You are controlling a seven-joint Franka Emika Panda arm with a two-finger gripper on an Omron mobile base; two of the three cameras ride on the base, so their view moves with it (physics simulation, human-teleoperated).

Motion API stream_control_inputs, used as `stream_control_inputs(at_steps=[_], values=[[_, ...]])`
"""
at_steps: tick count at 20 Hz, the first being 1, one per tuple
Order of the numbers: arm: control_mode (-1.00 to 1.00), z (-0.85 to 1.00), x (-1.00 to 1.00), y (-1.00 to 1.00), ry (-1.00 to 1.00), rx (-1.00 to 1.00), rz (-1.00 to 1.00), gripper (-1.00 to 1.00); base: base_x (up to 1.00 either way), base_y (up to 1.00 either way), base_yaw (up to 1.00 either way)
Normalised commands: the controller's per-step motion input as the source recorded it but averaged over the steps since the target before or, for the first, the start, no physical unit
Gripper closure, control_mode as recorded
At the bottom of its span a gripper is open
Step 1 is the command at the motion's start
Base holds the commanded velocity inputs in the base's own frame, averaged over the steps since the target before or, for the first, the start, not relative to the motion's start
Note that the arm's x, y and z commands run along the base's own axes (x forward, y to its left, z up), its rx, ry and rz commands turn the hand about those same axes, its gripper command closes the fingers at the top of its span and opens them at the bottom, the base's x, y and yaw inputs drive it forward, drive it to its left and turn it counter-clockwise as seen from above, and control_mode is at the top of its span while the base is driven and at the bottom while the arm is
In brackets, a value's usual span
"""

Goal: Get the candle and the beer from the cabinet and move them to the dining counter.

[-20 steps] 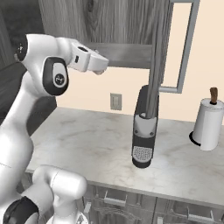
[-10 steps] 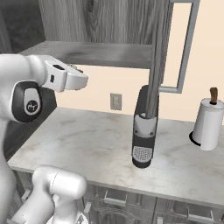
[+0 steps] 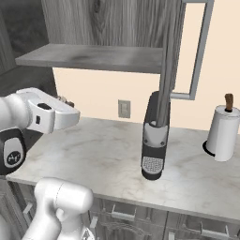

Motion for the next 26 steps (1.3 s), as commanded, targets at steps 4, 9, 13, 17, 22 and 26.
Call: stream_control_inputs(at_steps=[4, 9, 13, 17, 22, 26], values=[[-1.0, -0.03, 0.0, 0.04, 0.02, -0.01, 0.0, 1.0, 0.0, 0.0, 0.0], [1.0, -0.11, -0.11, 0.01, 0.0, 0.0, 0.0, 1.0, -0.21, 0.0, 0.0], [1.0, 0.0, 0.0, 0.0, 0.0, 0.0, 0.0, 1.0, -0.53, 0.0, -0.01], [1.0, 0.0, 0.0, 0.0, 0.0, 0.0, 0.0, 1.0, -0.4, 0.14, -0.01], [1.0, 0.0, 0.0, 0.0, 0.0, 0.0, 0.0, 1.0, -0.23, 0.37, 0.0], [1.0, 0.0, 0.0, 0.0, 0.0, 0.0, 0.0, 1.0, -0.39, 0.49, 0.0]])
